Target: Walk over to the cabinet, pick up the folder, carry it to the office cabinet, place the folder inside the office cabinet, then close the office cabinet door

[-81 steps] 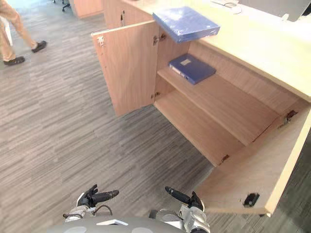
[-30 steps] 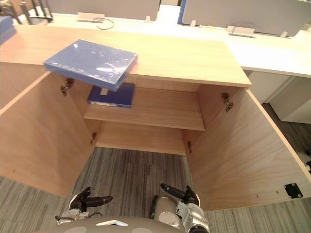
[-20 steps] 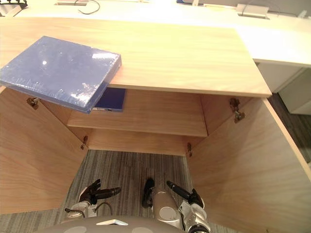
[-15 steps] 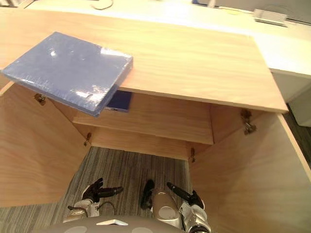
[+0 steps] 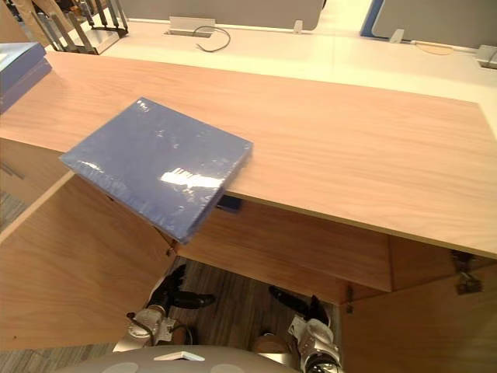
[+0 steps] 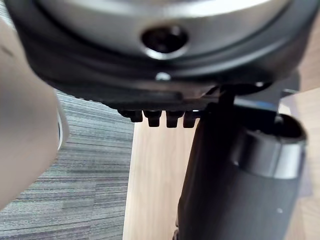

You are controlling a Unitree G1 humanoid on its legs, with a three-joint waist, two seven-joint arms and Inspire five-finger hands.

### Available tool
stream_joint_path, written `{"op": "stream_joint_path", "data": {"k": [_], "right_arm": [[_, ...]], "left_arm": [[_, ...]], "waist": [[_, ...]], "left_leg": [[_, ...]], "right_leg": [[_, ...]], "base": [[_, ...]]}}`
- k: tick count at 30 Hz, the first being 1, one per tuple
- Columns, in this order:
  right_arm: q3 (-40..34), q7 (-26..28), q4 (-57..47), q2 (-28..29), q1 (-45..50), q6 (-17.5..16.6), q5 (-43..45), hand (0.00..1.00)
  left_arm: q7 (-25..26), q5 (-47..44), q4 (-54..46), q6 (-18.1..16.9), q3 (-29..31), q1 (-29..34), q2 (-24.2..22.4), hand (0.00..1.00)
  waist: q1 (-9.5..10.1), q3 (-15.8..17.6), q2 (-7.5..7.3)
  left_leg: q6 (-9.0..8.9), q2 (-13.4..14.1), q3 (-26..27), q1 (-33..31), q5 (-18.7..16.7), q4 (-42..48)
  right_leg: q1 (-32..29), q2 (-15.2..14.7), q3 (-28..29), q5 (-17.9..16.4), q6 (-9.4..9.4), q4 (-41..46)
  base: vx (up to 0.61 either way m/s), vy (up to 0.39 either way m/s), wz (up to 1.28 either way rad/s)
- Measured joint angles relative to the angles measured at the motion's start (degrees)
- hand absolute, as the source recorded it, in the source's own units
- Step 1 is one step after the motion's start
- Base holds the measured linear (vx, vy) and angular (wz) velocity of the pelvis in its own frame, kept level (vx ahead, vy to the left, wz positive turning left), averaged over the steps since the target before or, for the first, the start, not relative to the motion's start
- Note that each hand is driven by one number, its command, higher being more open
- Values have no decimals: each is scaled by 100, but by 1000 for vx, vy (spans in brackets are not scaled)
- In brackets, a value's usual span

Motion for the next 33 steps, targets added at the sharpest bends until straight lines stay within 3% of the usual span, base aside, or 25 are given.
{"op": "stream_joint_path", "data": {"k": [3,4,9,33], "right_arm": [[0,6,104,282,43,-1,-5,100],[2,11,118,375,109,-3,-5,100],[-4,90,107,319,289,12,-201,100],[652,210,342,174,215,33,-543,100]], "left_arm": [[15,6,143,12,14,-86,259,100],[25,15,280,12,16,-115,329,100],[94,17,692,22,22,-105,439,100],[92,179,1016,7,-111,-291,489,100]], "waist": [[-10,-16,-348],[-9,-28,-372],[-142,-69,-273],[-144,-123,-422]], "left_leg": [[105,-383,45,356,360,-854],[122,-482,101,577,496,-1195],[160,-697,215,1268,885,-2231],[135,-690,221,1427,887,-2266]], "right_leg": [[1,-247,74,26,75,-145],[28,-317,162,28,81,-143],[185,-395,319,-29,181,-146],[437,-343,328,19,270,-364]], "base": [[90,134,13],[93,69,-6],[56,41,-11],[-5,1,0]]}}
